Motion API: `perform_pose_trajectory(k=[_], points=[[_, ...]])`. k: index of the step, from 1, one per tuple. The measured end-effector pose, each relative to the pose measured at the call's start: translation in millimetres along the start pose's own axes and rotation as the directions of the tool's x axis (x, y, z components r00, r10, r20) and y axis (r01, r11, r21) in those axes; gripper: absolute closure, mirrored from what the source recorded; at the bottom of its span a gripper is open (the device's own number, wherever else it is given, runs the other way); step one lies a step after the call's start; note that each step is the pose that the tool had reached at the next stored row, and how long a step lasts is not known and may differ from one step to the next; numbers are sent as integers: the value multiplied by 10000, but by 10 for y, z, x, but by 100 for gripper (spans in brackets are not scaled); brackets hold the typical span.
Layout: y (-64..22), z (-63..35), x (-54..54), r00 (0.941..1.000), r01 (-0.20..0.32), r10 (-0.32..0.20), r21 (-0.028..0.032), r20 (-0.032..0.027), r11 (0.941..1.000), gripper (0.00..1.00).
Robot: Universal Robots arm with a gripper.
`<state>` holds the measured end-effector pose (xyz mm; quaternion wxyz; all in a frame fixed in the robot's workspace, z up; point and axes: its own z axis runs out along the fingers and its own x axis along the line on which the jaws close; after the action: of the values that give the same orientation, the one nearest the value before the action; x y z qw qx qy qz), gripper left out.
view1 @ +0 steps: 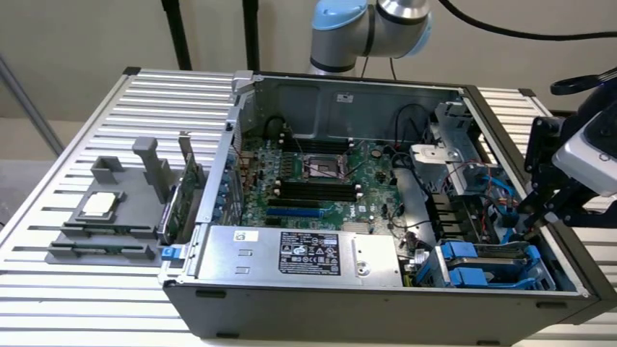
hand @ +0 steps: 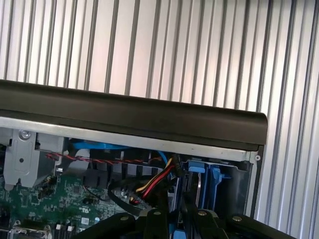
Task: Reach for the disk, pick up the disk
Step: 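Pick up the disk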
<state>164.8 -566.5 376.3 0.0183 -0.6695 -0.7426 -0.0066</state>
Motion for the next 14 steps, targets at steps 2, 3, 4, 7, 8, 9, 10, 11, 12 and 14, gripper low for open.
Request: perform_pose_trajectory(k=[2,3,4,7,8,9,10,11,12,14], points=[[0,12,-3,10000,25,-25,2,2,10000,75],[0,15,-7,10000,36,-36,2,3,10000,75],[0,20,-15,10000,44,-44,2,4,10000,75],[-2,40,-44,10000,62,-62,3,2,10000,75],[-6,47,-55,10000,64,-64,3,3,10000,75],[-15,55,-63,10000,66,-66,3,0,10000,75],[-30,61,-66,10000,67,-67,2,1,10000,75],[-52,64,-67,10000,67,-67,1,3,10000,75],[-73,66,-65,10000,67,-67,0,3,10000,75],[-127,71,-60,10000,67,-67,-10,3,10000,75]])
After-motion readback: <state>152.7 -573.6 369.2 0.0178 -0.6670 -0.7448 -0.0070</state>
